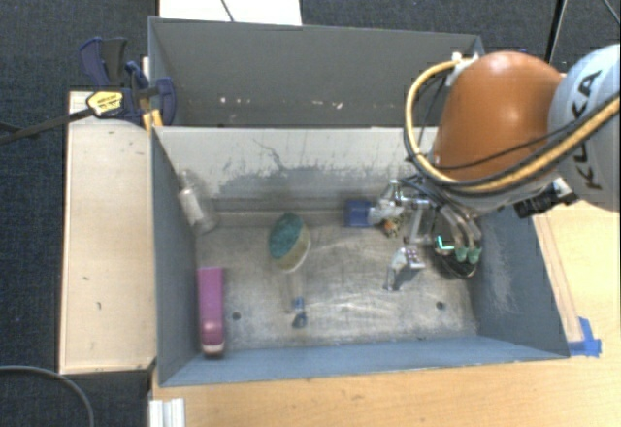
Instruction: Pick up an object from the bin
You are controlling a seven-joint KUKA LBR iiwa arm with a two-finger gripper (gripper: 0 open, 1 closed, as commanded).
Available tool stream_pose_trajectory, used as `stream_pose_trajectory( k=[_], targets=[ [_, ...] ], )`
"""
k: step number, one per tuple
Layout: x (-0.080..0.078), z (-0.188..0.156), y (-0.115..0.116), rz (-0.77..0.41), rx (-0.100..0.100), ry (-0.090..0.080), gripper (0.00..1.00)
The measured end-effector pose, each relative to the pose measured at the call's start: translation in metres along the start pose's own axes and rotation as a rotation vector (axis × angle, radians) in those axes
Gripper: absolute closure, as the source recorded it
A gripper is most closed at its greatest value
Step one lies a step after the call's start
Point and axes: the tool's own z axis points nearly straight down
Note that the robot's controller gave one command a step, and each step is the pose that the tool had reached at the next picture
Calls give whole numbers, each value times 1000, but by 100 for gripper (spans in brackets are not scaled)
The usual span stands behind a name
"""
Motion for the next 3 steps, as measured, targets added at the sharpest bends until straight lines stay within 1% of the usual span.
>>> stream_pose_trajectory(
  k=[1, 2, 3],
  targets=[
    [-4, 98, 79, -376, 0, -4, 0],
    [25, 97, 136, -554, -1, -4, 0],
    [11, 97, 63, -728, 4, -3, 0]
  ],
)
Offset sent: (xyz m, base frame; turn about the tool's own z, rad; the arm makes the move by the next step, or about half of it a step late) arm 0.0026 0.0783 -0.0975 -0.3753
